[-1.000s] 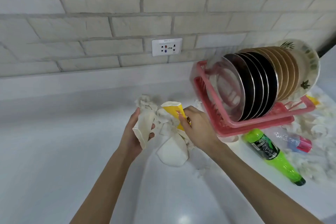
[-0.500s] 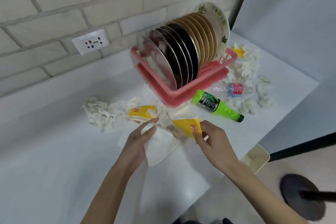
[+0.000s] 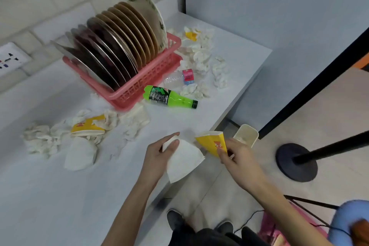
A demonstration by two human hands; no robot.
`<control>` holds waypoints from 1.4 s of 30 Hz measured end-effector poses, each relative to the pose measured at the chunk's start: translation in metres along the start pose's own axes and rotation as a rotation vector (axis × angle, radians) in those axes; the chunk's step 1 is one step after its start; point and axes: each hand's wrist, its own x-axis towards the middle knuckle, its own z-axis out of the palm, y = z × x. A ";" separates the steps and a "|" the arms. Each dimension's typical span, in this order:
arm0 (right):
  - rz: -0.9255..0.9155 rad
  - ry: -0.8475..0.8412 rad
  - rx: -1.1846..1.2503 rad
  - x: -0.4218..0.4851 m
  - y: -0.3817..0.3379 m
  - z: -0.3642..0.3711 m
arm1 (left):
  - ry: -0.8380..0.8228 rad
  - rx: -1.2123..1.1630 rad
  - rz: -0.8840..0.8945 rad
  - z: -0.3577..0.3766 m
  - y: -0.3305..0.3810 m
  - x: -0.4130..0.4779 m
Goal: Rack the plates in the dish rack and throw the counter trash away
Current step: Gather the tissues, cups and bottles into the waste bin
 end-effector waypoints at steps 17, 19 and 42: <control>0.334 0.077 -0.155 -0.053 0.147 -0.102 | -0.213 0.268 -0.038 0.185 -0.031 0.021; 0.381 0.070 -0.187 -0.050 0.163 -0.108 | -0.222 0.287 -0.040 0.198 -0.034 0.032; 0.800 0.034 -0.063 0.080 0.352 -0.084 | -0.391 0.516 -0.294 0.337 -0.139 0.253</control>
